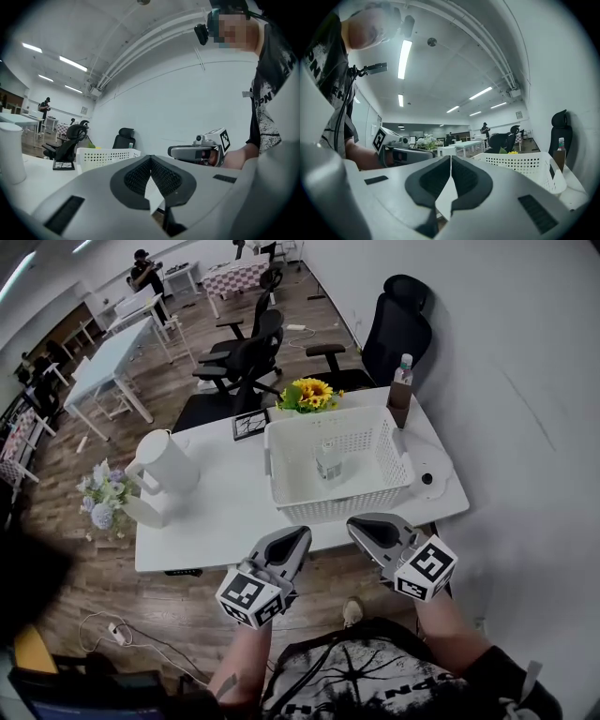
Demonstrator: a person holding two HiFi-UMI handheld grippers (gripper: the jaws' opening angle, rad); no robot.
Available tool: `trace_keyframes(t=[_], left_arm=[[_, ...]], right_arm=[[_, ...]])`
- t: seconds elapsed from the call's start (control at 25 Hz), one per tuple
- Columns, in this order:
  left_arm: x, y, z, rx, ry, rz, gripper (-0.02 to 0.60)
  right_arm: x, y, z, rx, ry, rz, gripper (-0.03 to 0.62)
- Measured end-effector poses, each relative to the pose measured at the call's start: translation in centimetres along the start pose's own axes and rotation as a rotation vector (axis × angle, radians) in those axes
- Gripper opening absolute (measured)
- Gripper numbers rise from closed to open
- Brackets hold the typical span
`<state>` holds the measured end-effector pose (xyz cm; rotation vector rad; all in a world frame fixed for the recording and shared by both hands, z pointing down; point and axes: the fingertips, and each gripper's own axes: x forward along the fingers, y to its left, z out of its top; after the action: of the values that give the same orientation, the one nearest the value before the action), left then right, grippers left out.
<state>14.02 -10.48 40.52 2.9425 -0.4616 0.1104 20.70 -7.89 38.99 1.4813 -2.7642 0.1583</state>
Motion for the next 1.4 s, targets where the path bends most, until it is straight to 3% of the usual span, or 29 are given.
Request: trace_keyframes(t=[0.6, 0.96, 1.32, 1.4], left_arm=[[4.3, 4.0, 0.5, -0.004, -0.001, 0.127, 0.011], [4.9, 7.1, 1.2, 0.001, -0.009, 0.087, 0.011], [4.1, 11.5, 3.3, 0.001, -0.029, 0.038, 0.011], [3.8, 12.6, 3.4, -0.004, -0.028, 0.038, 0.011]], right_arm=[[2.5, -7.2, 1.3, -0.021, -0.008, 0.074, 0.025], [6.0, -10.1, 4.1, -0.107, 0.015, 0.046, 0.025], [11.0, -15.1, 4.0, -0.179, 0.148, -0.033, 0.028], [12.2, -16.2, 2.9, -0.184, 0.186, -0.037, 0.062]])
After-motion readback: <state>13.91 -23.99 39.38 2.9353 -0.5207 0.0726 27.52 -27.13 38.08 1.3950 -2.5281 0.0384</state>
